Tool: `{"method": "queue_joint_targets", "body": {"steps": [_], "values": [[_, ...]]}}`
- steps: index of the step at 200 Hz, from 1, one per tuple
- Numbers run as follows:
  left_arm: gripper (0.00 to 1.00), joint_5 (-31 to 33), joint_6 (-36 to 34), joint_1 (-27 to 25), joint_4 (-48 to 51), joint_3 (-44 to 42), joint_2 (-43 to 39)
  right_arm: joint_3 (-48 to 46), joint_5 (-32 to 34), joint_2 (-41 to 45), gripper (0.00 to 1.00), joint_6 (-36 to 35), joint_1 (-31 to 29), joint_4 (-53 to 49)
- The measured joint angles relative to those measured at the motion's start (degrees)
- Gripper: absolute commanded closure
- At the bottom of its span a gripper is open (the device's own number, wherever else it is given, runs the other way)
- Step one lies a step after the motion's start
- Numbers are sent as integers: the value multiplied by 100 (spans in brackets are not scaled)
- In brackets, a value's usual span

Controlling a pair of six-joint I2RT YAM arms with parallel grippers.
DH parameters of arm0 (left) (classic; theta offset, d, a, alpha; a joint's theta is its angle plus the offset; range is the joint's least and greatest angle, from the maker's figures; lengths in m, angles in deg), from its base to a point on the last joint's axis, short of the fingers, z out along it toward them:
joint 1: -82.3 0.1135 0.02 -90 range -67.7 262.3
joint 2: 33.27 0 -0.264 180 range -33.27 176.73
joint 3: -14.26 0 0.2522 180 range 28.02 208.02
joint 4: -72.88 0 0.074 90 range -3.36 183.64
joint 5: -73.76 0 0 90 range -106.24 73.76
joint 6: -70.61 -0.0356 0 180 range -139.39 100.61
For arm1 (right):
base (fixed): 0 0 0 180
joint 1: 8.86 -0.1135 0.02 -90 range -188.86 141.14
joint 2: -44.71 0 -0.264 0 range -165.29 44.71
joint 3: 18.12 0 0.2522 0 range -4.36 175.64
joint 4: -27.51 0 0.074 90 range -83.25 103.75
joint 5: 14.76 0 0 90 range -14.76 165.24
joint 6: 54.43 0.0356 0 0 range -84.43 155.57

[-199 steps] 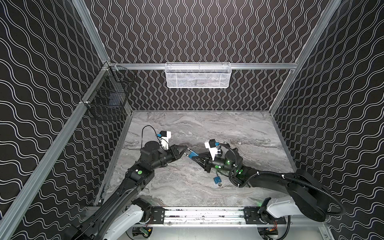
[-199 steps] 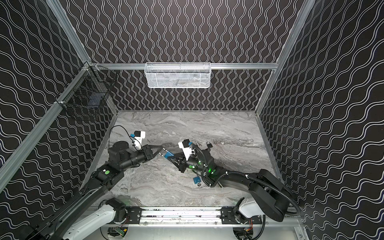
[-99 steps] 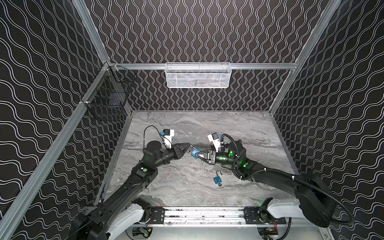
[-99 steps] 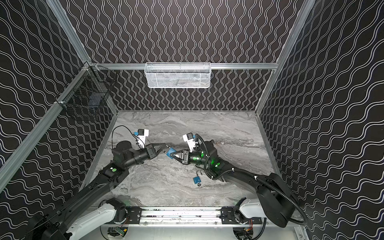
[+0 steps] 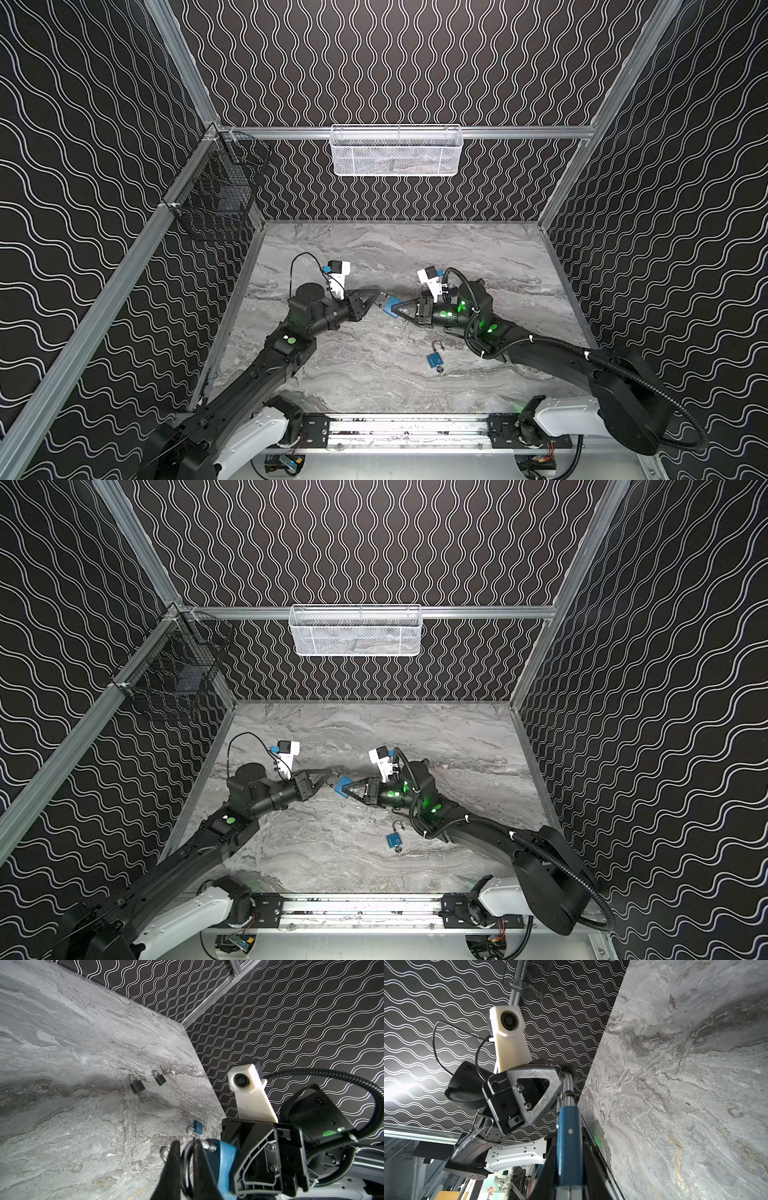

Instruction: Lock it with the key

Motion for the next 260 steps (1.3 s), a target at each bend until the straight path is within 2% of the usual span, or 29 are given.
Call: {"method": "queue_joint_targets", "body": {"steps": [99,260], "values": [[100,13,-39,0,68,-44,26,52,208,52,100,223,33,-201],[100,262,13,22,20,-140,72,221,269,-339,100,326,-22,-33]]}}
